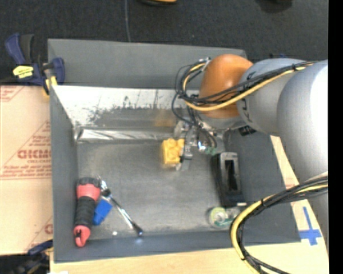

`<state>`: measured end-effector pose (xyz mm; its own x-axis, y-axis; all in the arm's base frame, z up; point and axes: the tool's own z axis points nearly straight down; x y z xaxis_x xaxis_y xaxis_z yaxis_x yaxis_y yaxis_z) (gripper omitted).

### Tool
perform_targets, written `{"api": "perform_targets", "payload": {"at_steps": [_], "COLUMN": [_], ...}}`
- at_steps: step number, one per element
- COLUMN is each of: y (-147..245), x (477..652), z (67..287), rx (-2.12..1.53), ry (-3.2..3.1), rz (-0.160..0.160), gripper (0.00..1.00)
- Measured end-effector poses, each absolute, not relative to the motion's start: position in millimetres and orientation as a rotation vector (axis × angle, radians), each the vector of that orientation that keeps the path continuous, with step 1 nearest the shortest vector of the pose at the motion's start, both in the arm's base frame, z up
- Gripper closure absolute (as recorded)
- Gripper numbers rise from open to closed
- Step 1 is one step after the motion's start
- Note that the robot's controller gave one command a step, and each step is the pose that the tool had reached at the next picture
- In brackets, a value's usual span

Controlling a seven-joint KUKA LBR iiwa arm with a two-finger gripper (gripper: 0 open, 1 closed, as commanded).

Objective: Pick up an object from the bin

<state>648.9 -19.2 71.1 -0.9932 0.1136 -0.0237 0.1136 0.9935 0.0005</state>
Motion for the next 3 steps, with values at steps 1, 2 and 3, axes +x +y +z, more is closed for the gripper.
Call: {"api": "perform_targets", "payload": {"at_steps": [1, 2, 3], "y": [-33.8, -33.8, -33.5], "x": [649.2, 649.2, 649.4], "z": [74.5, 74.5, 74.2], "rx": [-0.038, -0.038, -0.013], "ry": [3.118, 3.118, 3.117], "rz": [-0.005, -0.005, -0.003], "gripper": [1.00, 1.00, 1.00]}}
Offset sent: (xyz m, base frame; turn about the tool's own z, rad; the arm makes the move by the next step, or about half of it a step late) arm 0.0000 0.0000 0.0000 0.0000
